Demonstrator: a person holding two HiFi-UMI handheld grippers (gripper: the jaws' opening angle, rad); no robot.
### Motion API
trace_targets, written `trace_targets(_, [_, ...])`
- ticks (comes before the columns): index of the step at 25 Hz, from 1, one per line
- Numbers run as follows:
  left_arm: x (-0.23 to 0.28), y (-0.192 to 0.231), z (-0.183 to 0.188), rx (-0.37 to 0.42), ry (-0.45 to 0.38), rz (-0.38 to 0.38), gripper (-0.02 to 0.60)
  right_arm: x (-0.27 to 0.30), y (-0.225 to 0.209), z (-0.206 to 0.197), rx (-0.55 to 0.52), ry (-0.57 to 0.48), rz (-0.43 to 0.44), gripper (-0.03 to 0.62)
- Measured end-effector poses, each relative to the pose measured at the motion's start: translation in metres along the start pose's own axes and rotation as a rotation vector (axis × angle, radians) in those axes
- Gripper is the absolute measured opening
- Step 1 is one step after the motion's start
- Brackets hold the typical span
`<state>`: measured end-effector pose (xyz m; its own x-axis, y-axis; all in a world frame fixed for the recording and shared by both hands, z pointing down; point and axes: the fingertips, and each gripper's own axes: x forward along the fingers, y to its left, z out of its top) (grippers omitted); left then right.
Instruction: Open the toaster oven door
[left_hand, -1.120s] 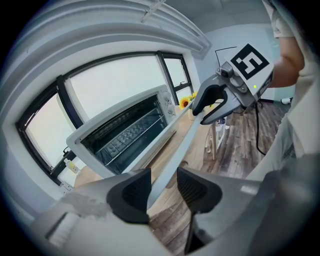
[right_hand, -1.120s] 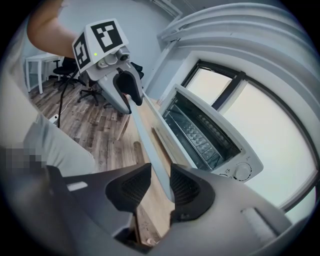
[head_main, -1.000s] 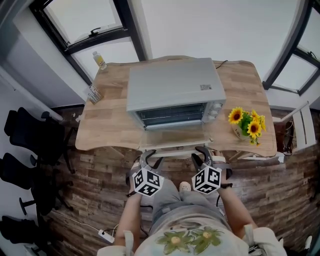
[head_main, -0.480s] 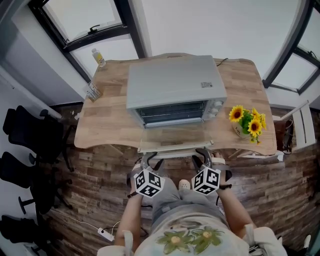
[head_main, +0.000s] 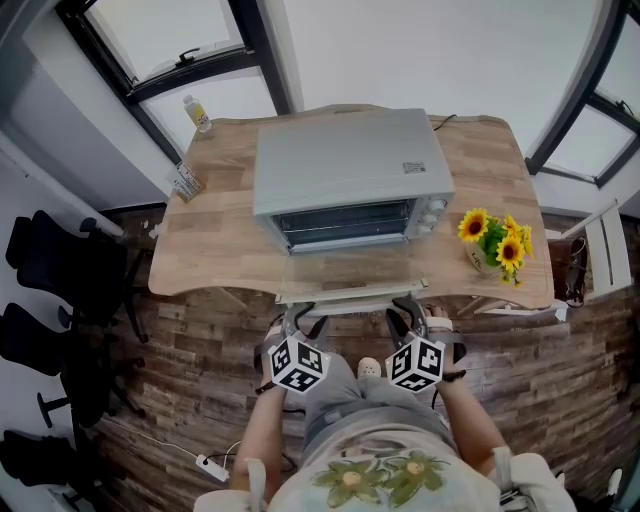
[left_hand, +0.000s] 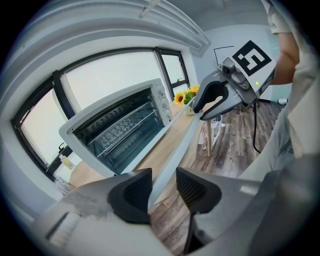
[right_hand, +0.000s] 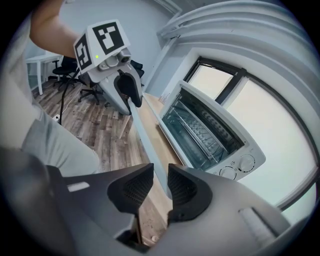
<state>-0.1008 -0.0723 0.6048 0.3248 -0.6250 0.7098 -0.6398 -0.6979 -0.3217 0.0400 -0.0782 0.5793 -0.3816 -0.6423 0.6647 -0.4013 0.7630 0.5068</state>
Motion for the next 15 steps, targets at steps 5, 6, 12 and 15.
trace_targets(5, [0.000, 0.000, -0.001, 0.001, 0.000, 0.000, 0.161, -0.015, -0.016, 0.015, 0.009, -0.061, -0.062, 0.086])
trace_targets(6, [0.001, 0.000, -0.001, 0.001, 0.000, 0.000, 0.161, -0.016, -0.021, 0.017, 0.002, -0.067, -0.078, 0.092])
trace_targets(12, [0.002, 0.000, -0.001, 0.003, -0.003, 0.003, 0.161, -0.007, -0.039, 0.022, -0.057, -0.057, -0.100, 0.112])
trace_targets(15, [0.001, 0.000, -0.001, 0.002, -0.006, 0.002, 0.161, -0.002, -0.035, 0.022, -0.077, -0.041, -0.063, 0.101])
